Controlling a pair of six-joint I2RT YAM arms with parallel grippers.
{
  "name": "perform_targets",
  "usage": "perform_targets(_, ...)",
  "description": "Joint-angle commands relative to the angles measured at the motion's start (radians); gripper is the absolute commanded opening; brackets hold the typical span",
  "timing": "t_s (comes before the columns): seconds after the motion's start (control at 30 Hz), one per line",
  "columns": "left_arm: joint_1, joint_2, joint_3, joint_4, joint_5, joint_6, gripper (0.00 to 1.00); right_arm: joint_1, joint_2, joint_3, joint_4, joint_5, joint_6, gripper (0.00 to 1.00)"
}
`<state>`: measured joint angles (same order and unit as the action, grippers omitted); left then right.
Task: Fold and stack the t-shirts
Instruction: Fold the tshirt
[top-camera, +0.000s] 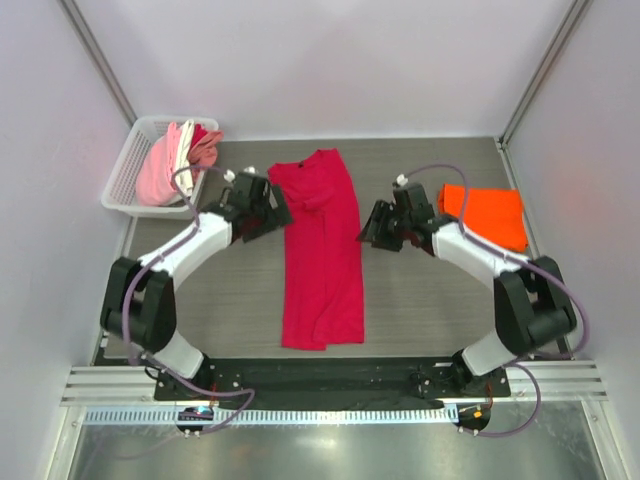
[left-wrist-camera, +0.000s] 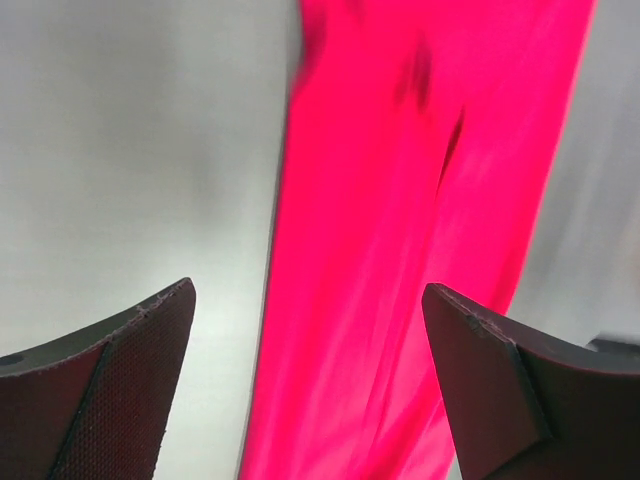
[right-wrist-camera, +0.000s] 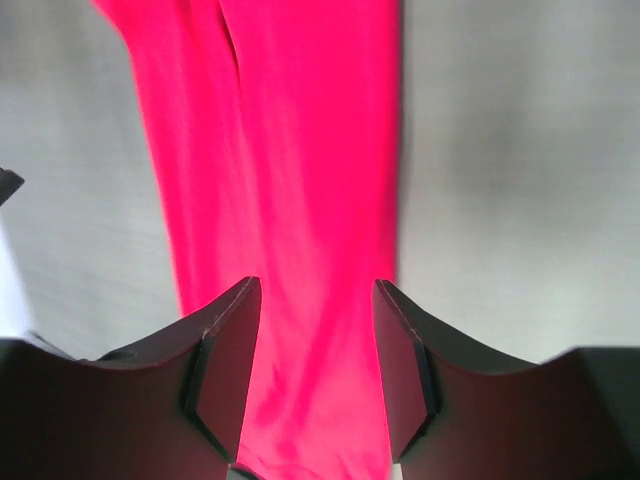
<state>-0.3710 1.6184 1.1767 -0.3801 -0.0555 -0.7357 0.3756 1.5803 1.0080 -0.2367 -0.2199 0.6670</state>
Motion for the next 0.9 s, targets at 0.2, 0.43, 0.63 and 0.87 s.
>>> perform_targets(0.2, -0.157, -0.482, -0.397, -0.146, 0.011, -0.119, 0.90, 0.271, -0.334, -0.351, -0.150, 0.157, 0.098, 0.49)
perform_targets(0.43, -0.282, -0.756, -0.647, -0.157, 0.052, -0.277, 0.84, 0.427, -0.385, -0.411, -0.207, 0.215, 0.190, 0.46)
perform_targets(0.63, -0.397, -0.802, -0.735, -0.166, 0.036, -0.359, 0.83, 0.500, -0.353, -0.457, -0.162, 0.195, 0.239, 0.45)
perform_targets(0.87, -0.482, -0.740, -0.789, -0.092, 0.051, -0.425, 0.79, 0.566, -0.350, -0.538, -0.085, 0.168, 0.298, 0.18)
